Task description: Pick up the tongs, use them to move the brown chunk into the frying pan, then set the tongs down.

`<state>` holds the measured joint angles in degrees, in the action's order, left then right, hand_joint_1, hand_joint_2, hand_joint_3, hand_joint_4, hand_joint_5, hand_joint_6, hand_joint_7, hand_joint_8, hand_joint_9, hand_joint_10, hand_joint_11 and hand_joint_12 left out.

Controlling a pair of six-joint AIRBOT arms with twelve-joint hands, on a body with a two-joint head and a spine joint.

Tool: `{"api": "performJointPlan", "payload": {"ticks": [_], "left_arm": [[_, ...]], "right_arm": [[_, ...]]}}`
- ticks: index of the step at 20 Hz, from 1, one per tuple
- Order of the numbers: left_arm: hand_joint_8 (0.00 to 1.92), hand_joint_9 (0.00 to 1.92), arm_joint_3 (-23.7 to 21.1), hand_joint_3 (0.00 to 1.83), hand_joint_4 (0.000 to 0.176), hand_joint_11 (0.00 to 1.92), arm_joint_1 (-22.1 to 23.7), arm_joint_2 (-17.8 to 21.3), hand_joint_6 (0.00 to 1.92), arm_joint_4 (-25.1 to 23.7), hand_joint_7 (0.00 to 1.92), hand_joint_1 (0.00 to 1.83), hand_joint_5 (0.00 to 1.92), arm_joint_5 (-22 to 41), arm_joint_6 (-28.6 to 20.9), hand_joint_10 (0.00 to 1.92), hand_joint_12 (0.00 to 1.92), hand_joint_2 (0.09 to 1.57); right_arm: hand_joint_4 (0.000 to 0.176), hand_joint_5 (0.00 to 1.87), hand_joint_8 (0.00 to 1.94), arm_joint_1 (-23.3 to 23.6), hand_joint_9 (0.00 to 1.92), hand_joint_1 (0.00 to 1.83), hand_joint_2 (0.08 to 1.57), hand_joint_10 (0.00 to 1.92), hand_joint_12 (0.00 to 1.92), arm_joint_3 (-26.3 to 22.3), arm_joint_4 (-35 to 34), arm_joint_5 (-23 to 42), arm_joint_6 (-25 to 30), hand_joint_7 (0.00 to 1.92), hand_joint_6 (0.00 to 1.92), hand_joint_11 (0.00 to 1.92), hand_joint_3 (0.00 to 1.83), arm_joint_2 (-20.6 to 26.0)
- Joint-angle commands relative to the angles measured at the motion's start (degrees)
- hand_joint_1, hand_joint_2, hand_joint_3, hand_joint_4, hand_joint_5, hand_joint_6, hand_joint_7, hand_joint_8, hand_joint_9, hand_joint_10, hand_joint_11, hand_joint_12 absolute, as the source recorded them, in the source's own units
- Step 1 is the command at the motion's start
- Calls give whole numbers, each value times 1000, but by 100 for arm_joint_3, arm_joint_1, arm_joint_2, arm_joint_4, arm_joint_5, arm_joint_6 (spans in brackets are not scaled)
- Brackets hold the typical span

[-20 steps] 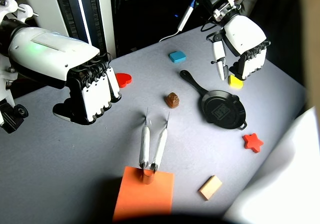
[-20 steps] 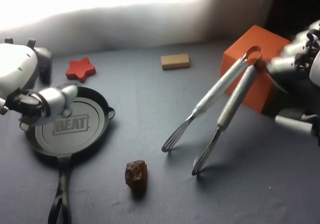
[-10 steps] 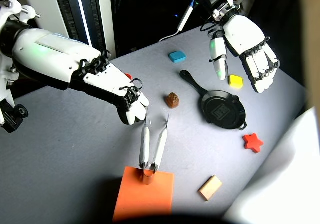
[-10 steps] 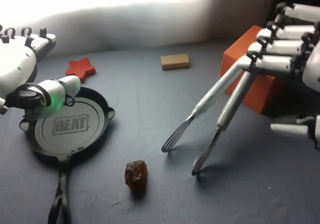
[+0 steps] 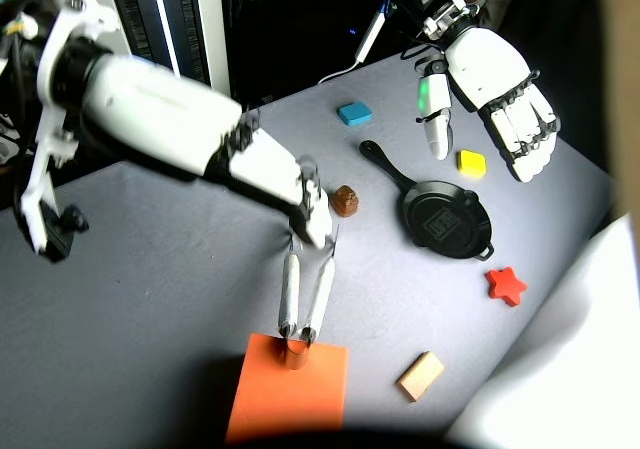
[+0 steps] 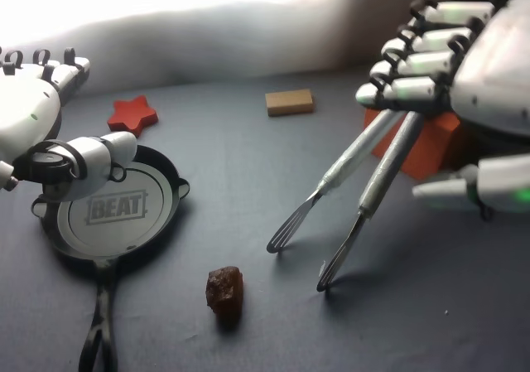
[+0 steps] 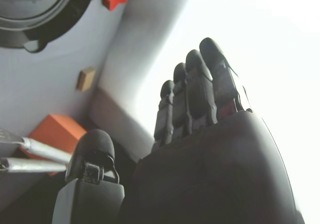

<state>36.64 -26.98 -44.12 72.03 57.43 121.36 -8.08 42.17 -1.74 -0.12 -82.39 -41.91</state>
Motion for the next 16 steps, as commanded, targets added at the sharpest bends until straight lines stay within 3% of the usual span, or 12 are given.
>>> {"api": "performJointPlan", "payload": {"ticks": [1,3,5,6,9,10,12,15,16], "left_arm": [[5,173,1,5,17,0,61,36,6,-420,147,0,99,401,64,1,612,1344],[0,165,-36,4,13,0,120,36,2,-421,136,0,81,401,286,2,571,1346],[1,162,-46,0,20,0,126,36,3,-405,132,0,84,402,286,1,569,1340],[1,127,-46,0,31,0,146,36,1,-358,100,0,25,402,285,2,476,1330],[5,150,-60,0,45,0,188,34,7,-290,126,6,44,402,285,8,522,1309],[1,141,-72,0,27,0,194,31,8,-276,117,0,49,402,286,3,526,1316],[7,158,-130,0,11,0,161,30,17,-134,144,0,90,402,287,7,557,1305],[1,164,-179,0,37,0,92,32,1,-28,159,31,60,406,287,2,502,1307],[0,146,-167,2,42,0,78,32,0,-55,140,31,42,405,287,0,459,1315]], "right_arm": [[0,248,0,85,232,213,1180,1,629,29,10,452,14,278,1,0,0,-46],[0,199,0,143,194,183,1171,0,540,342,10,184,-7,227,0,0,0,-379],[0,210,3,154,203,215,1149,6,523,579,10,50,-83,230,7,0,0,-649],[0,205,1,184,196,247,1128,3,519,708,10,2,-94,225,4,0,0,-797],[0,127,0,384,133,377,1082,0,335,1016,12,-380,-91,161,0,0,0,-1203],[0,95,1,449,116,449,1056,0,321,1090,13,-485,-91,134,1,0,0,-1316],[0,96,4,582,127,538,1009,5,384,1209,100,-697,-8,140,3,0,0,-1505],[0,6,0,735,75,568,1022,0,177,1366,265,-1125,189,74,0,0,0,-1725],[0,0,0,788,52,606,1005,0,88,1431,784,-1336,762,49,0,0,0,-1810]]}}
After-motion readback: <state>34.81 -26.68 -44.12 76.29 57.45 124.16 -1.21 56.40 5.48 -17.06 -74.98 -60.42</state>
